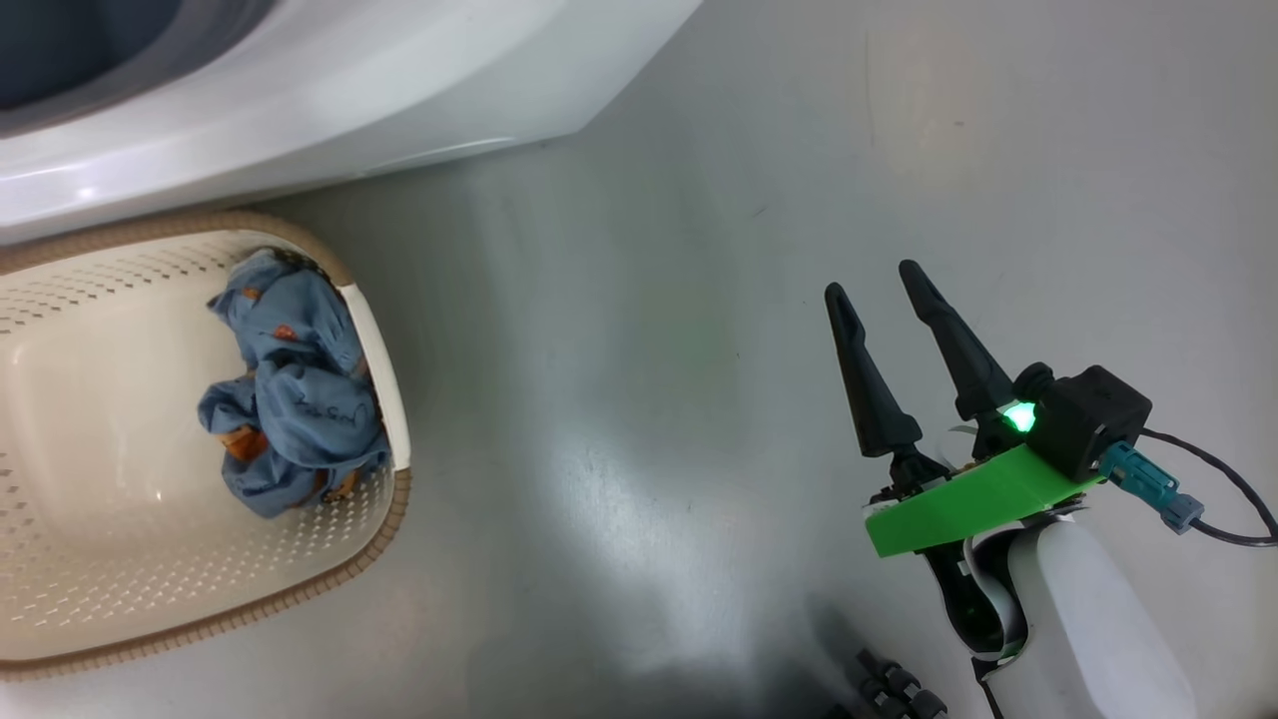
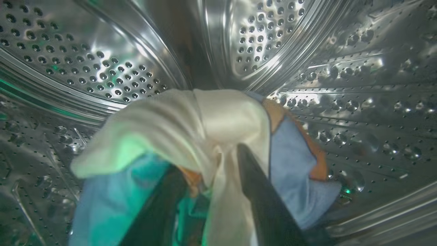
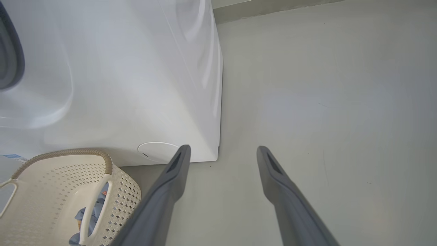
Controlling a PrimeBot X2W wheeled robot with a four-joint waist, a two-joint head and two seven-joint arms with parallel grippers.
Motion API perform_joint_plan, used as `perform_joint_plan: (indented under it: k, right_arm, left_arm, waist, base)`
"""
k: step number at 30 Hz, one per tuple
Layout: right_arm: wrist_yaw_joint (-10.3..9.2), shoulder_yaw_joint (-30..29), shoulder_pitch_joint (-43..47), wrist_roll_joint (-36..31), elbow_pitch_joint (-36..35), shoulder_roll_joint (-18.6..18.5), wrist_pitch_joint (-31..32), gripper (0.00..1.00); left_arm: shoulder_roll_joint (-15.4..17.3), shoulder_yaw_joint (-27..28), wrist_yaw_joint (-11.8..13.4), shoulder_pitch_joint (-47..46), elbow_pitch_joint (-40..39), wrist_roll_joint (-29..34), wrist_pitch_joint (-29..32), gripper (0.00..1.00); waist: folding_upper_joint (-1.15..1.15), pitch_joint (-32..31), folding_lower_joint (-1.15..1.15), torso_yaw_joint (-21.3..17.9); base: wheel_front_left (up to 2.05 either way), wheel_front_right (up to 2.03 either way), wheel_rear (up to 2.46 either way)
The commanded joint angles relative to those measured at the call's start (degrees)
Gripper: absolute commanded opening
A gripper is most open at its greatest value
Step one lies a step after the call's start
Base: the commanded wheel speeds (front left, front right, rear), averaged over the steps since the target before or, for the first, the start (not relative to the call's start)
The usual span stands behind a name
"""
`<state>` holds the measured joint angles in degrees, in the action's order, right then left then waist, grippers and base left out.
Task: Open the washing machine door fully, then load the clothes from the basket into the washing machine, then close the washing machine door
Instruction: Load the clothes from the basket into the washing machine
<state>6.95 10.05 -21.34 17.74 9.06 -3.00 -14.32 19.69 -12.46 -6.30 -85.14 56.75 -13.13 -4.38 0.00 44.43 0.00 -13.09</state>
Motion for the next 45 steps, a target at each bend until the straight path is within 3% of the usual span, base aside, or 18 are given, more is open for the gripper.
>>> perform_joint_plan:
  k: [1, 25, 35, 45]
  right_arm:
    - [0.54, 0.86, 1.25, -0.04, -0.87, 0.13, -0.68, 1.0]
    - [0.54, -2.29, 2.25, -1.28, -0.73, 0.13, -0.68, 1.0]
    - [0.54, -3.5, 5.12, -1.66, 0.0, 0.13, -0.68, 1.0]
    - [0.54, -4.82, 9.52, -1.46, 0.73, 0.13, -0.68, 1.0]
  left_arm:
    - [1.86, 0.33, 0.46, -0.61, -0.86, -0.71, -0.83, 1.0]
    - [-1.61, -0.17, 2.24, 10.22, -0.17, -3.12, -9.95, 1.0]
    - [-4.13, 1.08, 3.06, 20.45, -8.88, -4.98, -10.59, 1.0]
    - [-5.91, 1.83, 5.17, 36.62, -24.0, -6.09, -10.61, 1.0]
  waist:
    - [0.0, -0.4, 0.0, 0.29]
    - [0.0, -8.87, 0.0, 4.25]
    - [0.0, -16.17, 0.0, 6.43]
    - [0.0, -25.54, 0.0, 8.44]
  base:
    - [0.0, 0.0, 0.0]
    - [0.0, 0.0, 0.0]
    - [0.0, 0.0, 0.0]
    - [0.0, 0.0, 0.0]
